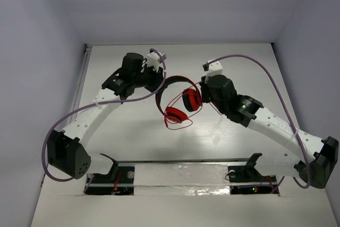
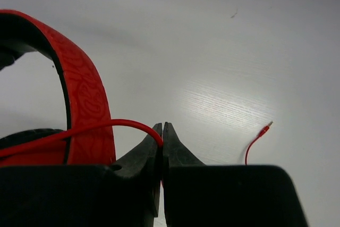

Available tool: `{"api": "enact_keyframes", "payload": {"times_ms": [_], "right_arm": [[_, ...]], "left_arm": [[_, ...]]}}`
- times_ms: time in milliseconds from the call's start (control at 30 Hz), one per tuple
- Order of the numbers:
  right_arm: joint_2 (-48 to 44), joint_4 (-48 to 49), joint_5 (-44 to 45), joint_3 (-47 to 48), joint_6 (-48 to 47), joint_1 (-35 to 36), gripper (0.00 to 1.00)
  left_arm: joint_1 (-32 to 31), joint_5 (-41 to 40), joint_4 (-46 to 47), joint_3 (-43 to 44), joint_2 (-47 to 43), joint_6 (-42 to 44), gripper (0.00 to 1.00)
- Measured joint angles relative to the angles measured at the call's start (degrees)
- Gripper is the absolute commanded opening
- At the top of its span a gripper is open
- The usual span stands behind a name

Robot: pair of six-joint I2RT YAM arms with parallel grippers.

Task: Wrap the headphones

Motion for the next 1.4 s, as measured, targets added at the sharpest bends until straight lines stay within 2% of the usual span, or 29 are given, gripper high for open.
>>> {"api": "enact_keyframes", "payload": {"times_ms": [133, 400, 467, 533, 600, 767, 1133, 1400], "right_arm": [[-0.39, 3.82, -2.05, -1.62, 0.85, 0.0, 0.22], [-1.79, 13.31, -11.61, -8.31, 0.94, -3.34, 0.24], [-2.64, 16.85, -14.16, -10.34, 1.18, -4.35, 0.31], [-3.74, 20.61, -17.07, -12.85, 1.46, -5.49, 0.32], [-4.15, 24.06, -19.45, -15.02, 1.6, -6.45, 0.39], [-2.4, 31.98, -24.92, -19.04, 2.54, -9.73, 0.45], [6.27, 45.4, -32.04, -24.85, 5.88, -11.98, 0.51], [12.17, 53.05, -34.75, -26.1, 7.98, -12.04, 0.53]], "left_arm": [[0.52, 2.45, 0.81, 0.0, -0.02, -0.79, 0.0], [2.03, 7.56, 1.22, 0.0, -0.02, -1.68, 0.0], [2.69, 8.31, 1.38, 0.04, -0.02, -2.38, 0.0], [3.02, 8.96, 1.55, 0.33, -0.02, -3.39, 0.0], [3.3, 9.22, 1.49, 1.09, -0.02, -3.93, 0.0], [3.69, 9.49, 1.29, 4.55, -0.02, -5.11, 0.0], [5.05, 9.92, -0.68, 13.33, 0.09, -8.55, 0.0], [6.38, 11.69, -0.63, 14.67, 0.09, -11.67, 0.0]]}}
